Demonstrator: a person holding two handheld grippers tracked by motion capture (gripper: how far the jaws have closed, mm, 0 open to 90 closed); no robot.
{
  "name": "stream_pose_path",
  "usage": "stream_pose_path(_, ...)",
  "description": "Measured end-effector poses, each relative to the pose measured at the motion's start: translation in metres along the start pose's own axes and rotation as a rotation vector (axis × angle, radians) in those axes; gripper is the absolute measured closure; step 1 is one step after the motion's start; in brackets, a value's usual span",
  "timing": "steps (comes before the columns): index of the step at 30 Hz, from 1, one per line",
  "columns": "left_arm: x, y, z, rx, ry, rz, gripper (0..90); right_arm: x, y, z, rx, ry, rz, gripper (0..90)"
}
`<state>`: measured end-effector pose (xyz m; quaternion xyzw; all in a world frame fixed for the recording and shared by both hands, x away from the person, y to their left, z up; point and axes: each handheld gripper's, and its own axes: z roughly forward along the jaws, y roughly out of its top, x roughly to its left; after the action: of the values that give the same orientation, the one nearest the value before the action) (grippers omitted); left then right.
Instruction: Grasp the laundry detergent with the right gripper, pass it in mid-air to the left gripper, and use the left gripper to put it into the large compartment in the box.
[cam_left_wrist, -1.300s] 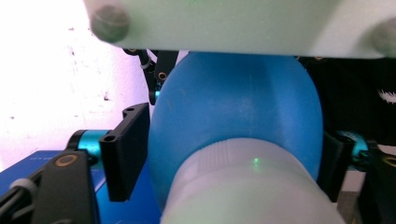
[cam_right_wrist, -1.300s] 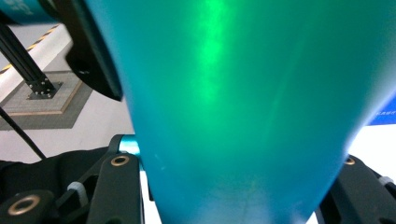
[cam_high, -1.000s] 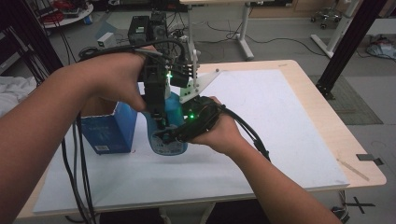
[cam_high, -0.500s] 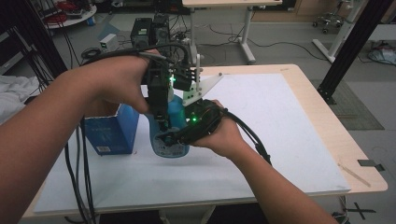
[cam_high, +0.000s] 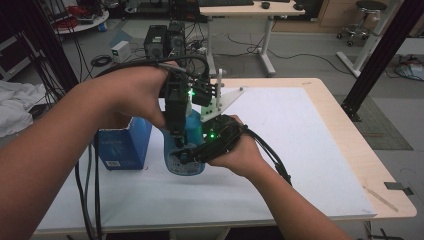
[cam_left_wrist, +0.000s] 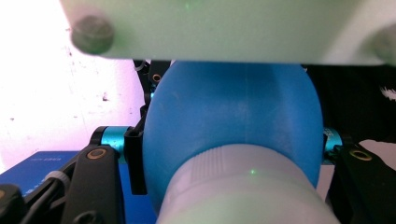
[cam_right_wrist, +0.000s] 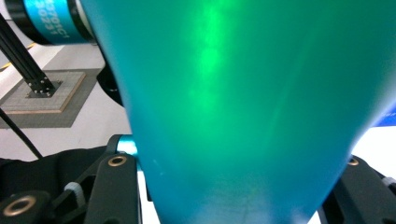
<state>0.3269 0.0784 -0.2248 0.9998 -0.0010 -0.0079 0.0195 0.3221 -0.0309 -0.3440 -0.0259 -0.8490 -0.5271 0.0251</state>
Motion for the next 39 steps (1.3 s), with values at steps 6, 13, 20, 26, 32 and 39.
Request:
stream_pose_path(6, 0.002, -0.002, 0.000, 0.005, 0.005, -0.007, 39.1, -0.001, -0.005, -0.007, -0.006, -0.014, 0.030, 30.9)
stream_pose_path(13, 0.006, -0.009, -0.005, 0.006, -0.002, -0.040, 39.0, -0.005, -0.015, -0.025, 0.057, -0.080, 0.031, 13.2)
stream_pose_path(20, 0.012, -0.019, -0.018, 0.014, -0.014, -0.111, 39.0, -0.008, -0.020, -0.053, 0.140, -0.126, 0.034, 9.5)
stream_pose_path(26, 0.022, -0.031, -0.037, 0.009, -0.018, -0.241, 38.9, -0.011, -0.022, -0.079, 0.235, -0.185, 0.032, 1.4)
stream_pose_path(32, 0.028, -0.045, -0.064, -0.007, -0.010, -0.357, 38.9, -0.012, -0.021, -0.101, 0.340, -0.197, 0.017, 0.7)
stream_pose_path(39, 0.033, -0.069, -0.099, -0.021, 0.006, -0.528, 38.8, -0.015, -0.012, -0.120, 0.452, -0.204, -0.013, 0.8)
